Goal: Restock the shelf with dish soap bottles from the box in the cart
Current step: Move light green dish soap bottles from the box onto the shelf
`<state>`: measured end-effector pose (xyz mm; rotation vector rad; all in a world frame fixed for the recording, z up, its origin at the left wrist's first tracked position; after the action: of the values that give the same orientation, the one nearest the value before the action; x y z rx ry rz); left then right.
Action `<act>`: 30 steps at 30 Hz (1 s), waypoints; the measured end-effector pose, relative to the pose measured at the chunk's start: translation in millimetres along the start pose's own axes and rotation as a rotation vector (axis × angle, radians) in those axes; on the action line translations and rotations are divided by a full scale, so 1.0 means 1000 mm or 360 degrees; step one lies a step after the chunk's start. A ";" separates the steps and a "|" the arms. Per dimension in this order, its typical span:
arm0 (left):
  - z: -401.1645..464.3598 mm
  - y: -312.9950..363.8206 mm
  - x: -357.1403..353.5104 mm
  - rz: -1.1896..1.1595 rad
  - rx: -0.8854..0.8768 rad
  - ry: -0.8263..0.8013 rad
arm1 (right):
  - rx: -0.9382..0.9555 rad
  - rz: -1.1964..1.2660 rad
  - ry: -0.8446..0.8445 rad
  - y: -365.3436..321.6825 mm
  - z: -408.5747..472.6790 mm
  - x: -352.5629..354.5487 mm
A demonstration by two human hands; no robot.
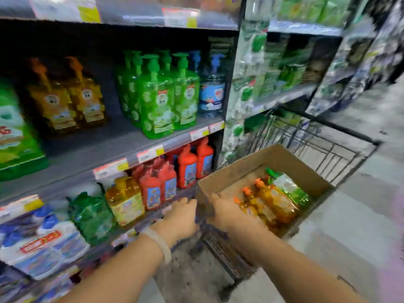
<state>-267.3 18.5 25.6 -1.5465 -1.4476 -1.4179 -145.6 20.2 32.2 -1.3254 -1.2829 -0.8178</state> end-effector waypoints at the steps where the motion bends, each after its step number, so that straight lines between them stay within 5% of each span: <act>1: 0.011 0.026 -0.012 0.0012 -0.0033 -0.0054 | -0.0055 -0.0023 0.0010 0.031 -0.006 0.002; 10: 0.094 0.192 -0.063 0.0041 -0.0152 -0.0213 | -0.0338 0.0039 -0.0191 0.216 -0.023 0.018; 30: 0.270 0.281 -0.105 -0.0253 -0.0033 -0.0517 | -0.0489 0.0137 -0.0340 0.403 0.091 0.026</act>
<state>94.5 165.3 -77.1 -1.7708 -1.7851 -1.3154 230.0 172.6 -51.0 -1.7401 -1.2890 -0.8541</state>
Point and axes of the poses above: each hand's wrist, its own z-axis towards the middle knuckle, its own x-axis out of the back of the hand, y = z × x, the point moved 4 cm from there along z, towards the middle knuckle, and after that the axes turned 1 degree about x, right-handed, at the moved point
